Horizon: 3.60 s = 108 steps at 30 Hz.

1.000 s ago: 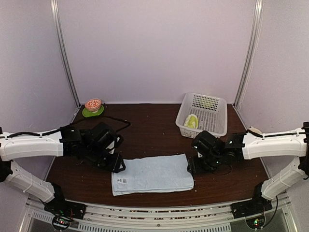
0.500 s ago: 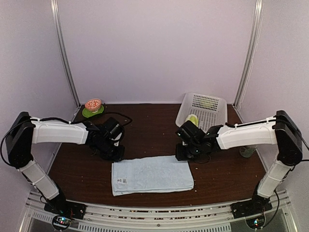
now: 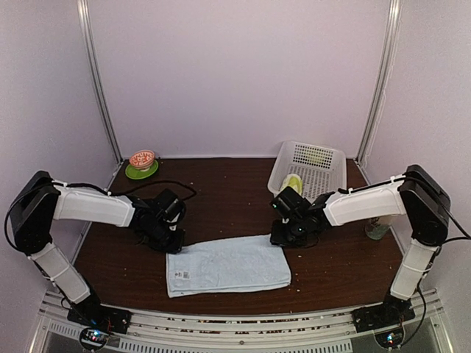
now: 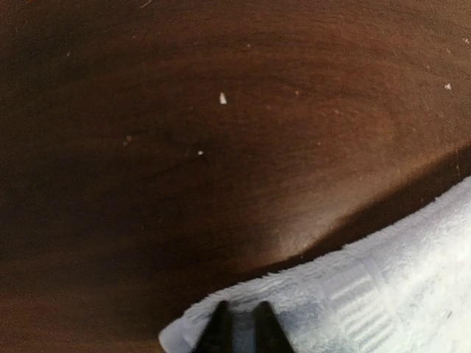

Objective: Roll the towels
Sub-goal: Smooth out the towel at the center of the board, then roll the towel at the center of the board.

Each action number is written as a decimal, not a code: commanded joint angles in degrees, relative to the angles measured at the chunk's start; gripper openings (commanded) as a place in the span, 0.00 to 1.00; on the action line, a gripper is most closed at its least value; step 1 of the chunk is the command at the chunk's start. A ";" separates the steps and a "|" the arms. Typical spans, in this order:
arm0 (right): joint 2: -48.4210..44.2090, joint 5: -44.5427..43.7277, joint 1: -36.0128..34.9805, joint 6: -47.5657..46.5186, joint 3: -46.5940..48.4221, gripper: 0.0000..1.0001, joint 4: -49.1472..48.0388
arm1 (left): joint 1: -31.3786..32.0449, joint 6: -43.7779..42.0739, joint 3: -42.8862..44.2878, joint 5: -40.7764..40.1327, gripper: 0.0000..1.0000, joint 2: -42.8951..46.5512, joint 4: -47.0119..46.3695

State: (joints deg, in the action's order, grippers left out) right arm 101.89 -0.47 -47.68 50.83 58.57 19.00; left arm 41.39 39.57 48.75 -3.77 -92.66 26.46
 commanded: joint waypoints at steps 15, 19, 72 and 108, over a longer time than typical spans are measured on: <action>-22.66 8.51 -6.33 6.23 -23.85 0.55 -11.64 | 4.03 -1.70 3.95 2.56 0.45 15.93 5.35; -21.21 9.41 -6.46 8.73 -25.87 0.53 -16.64 | 4.89 -0.96 2.89 2.85 0.41 14.29 3.95; -13.15 4.22 -15.04 -6.48 -11.35 0.00 -1.83 | 10.82 0.99 3.70 4.90 0.05 -3.14 -3.19; -13.99 5.92 -10.18 0.77 -21.48 0.36 -19.72 | 11.20 0.29 23.80 19.68 0.06 -6.19 -11.51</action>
State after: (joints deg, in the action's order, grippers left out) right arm 85.78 3.40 -59.13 50.11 40.12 3.33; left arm 51.92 39.03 68.23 9.23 -94.80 22.41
